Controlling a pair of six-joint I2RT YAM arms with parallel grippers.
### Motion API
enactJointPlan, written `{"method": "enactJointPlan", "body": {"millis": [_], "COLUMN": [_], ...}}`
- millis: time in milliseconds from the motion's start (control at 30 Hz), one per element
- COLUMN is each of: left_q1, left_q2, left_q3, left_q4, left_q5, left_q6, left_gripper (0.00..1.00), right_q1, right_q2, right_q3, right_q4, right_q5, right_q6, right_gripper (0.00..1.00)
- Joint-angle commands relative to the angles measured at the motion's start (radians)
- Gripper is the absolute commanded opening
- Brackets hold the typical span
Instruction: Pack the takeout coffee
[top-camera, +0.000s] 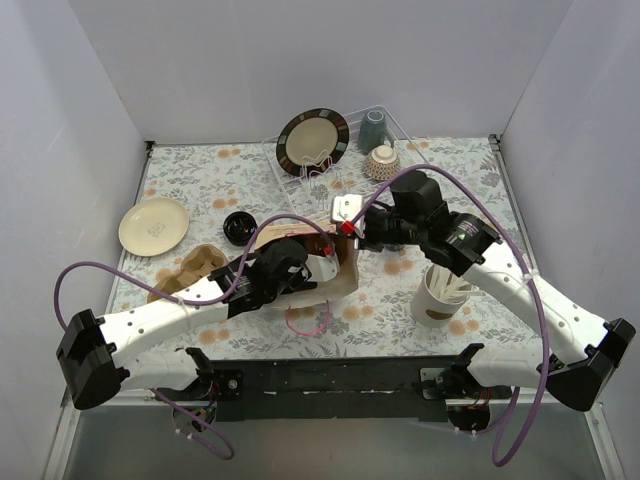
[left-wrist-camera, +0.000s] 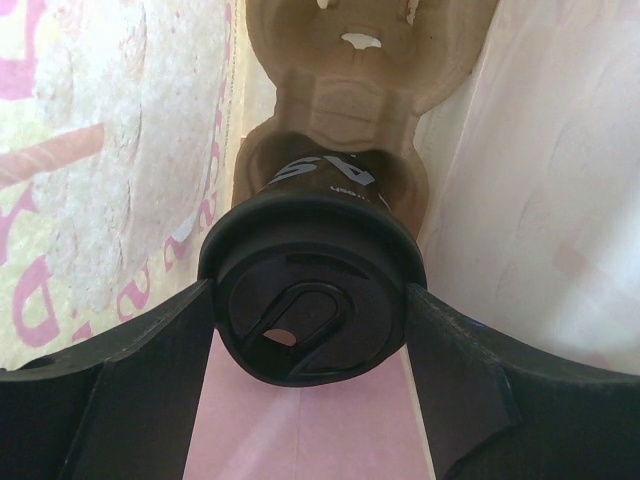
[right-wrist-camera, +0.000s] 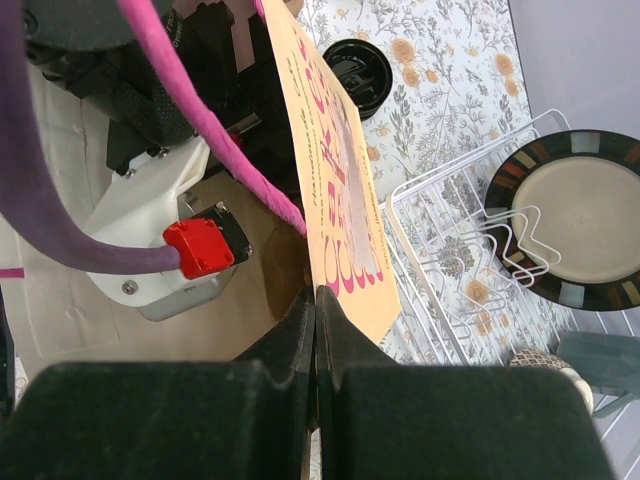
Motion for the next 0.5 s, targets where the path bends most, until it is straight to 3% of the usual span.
{"method": "enactJointPlan", "body": {"millis": [0, 300, 467], "left_q1": [0.002, 0.002, 0.002], "left_q2": [-0.02, -0.005, -0.044], "left_q3": [-0.023, -0.018, 0.0], "left_q4": [0.101, 0.141, 0.101], "left_q5": [-0.05, -0.079, -0.017], "left_q6": [0.002, -0.021, -0.03], "left_gripper": [0.0, 0.0, 0.0], "right_q1": [0.013, 0.013, 0.012], "right_q2": [0.003, 0.026, 0.049], "right_q3": [0.045, 0.075, 0.095], "right_q4": [0.063, 0.028, 0.014], "right_q5": [-0.02, -0.039, -0.046], "right_q6": [0.012, 0.068, 0.113], "right_gripper": [0.01, 0.01, 0.01]}}
